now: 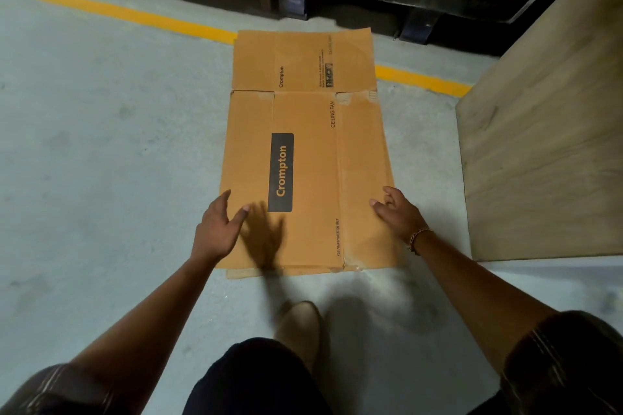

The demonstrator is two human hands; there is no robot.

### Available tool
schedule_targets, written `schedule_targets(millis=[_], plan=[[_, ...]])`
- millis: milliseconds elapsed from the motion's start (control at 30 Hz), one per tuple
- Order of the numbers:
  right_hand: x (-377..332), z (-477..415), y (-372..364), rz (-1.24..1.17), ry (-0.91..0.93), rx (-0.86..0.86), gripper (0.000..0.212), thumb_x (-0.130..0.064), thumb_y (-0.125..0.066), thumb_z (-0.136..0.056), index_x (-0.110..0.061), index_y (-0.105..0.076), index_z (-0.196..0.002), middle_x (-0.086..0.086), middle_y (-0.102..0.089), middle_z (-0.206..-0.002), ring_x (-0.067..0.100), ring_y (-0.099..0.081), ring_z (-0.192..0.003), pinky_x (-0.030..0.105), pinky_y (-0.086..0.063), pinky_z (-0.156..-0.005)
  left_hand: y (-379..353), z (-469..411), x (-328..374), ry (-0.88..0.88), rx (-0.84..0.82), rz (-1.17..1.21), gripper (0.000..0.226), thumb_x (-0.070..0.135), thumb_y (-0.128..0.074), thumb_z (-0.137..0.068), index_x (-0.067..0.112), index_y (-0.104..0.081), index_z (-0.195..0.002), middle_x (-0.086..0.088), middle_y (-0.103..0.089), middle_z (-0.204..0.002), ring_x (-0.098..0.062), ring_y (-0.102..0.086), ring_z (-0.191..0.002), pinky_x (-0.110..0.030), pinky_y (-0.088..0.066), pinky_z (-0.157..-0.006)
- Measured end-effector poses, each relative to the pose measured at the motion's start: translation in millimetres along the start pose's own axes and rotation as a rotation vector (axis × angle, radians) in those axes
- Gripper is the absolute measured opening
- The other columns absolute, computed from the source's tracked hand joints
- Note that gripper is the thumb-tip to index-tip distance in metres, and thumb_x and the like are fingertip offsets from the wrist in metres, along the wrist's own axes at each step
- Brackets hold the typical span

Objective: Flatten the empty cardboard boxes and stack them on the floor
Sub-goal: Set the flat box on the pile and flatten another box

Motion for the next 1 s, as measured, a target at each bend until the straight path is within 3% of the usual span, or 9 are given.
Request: schedule_targets(millis=[100, 233, 500, 633, 767, 833, 1000], plan=[[-30.9, 15.6, 11.7, -0.044, 0.048, 0.0, 0.071, -0.056, -0.062, -0.089, -0.025, -0.038, -0.148, 0.005, -0.045, -0.151, 0.024, -0.045, -0.137, 0.045, -0.037, -0.113, 23.1, 16.0, 43.7, -0.07, 0.021, 0.006, 0.075, 0.068, -0.041, -0.097, 0.023, -0.03, -0.157, -0.007, -0.037, -0.16, -0.029, -0.039, -0.144, -0.051, -0.035, -0.115], [-94.5, 62.9, 50.6, -0.08, 0.11, 0.023, 0.072, -0.058, -0.062, -0.088, -0.028, -0.038, -0.149, 0.002, -0.045, -0.151, 0.02, -0.044, -0.137, 0.042, -0.037, -0.112, 79.5, 53.0, 122.9, -0.146, 0.045, 0.023, 0.074, 0.066, -0.041, -0.098, 0.024, -0.029, -0.157, -0.006, -0.037, -0.16, -0.027, -0.036, -0.146, -0.05, -0.034, -0.116], [-256.6, 212.1, 192.5, -0.287, 0.26, 0.149, 0.064, -0.052, -0.06, -0.092, -0.032, -0.037, -0.148, -0.014, -0.039, -0.15, 0.007, -0.039, -0.137, 0.038, -0.035, -0.115, 227.6, 148.2, 327.1, -0.322, 0.078, 0.115, 0.069, 0.069, -0.042, -0.098, 0.033, -0.03, -0.156, 0.005, -0.038, -0.16, -0.016, -0.038, -0.145, -0.044, -0.036, -0.115], [-308.4, 292.4, 268.6, -0.317, 0.257, 0.156, 0.076, -0.065, -0.058, -0.084, -0.035, -0.035, -0.15, -0.012, -0.038, -0.154, 0.004, -0.04, -0.137, 0.039, -0.036, -0.115, 275.4, 208.5, 433.5, -0.419, 0.014, 0.141, 0.073, 0.074, -0.04, -0.094, 0.036, -0.03, -0.155, 0.008, -0.039, -0.159, -0.013, -0.037, -0.144, -0.042, -0.036, -0.115], [-329.0, 360.7, 360.4, -0.381, 0.223, 0.244, 0.067, -0.047, -0.065, -0.09, -0.028, -0.039, -0.149, -0.007, -0.043, -0.151, 0.005, -0.042, -0.134, 0.027, -0.037, -0.108, 290.2, 264.4, 538.9, -0.564, -0.101, 0.086, 0.077, 0.077, -0.038, -0.092, 0.035, -0.028, -0.156, 0.008, -0.037, -0.16, -0.012, -0.035, -0.144, -0.04, -0.035, -0.115], [-322.7, 391.7, 410.3, -0.436, 0.187, 0.321, 0.071, -0.048, -0.066, -0.086, -0.021, -0.042, -0.147, -0.003, -0.046, -0.148, 0.01, -0.045, -0.133, 0.022, -0.037, -0.102, 287.2, 286.2, 588.3, -0.635, -0.165, 0.06, 0.076, 0.076, -0.038, -0.093, 0.036, -0.028, -0.157, 0.01, -0.037, -0.16, -0.012, -0.034, -0.145, -0.039, -0.034, -0.115], [-255.4, 462.1, 528.2, -0.56, 0.097, 0.5, 0.055, -0.038, -0.069, -0.09, -0.029, -0.048, -0.139, -0.004, -0.054, -0.142, 0.005, -0.052, -0.126, 0.013, -0.041, -0.095, 239.5, 338.6, 708.4, -0.754, -0.336, 0.028, 0.086, 0.084, -0.034, -0.088, 0.036, -0.024, -0.159, 0.011, -0.03, -0.163, -0.013, -0.027, -0.149, -0.043, -0.03, -0.118]])
Point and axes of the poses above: each hand's wrist, its own z-axis away from the middle knuckle, its own y-axis out of the back of the hand, x = y × z, the point moved 10 cm from there along -z, towards the middle knuckle
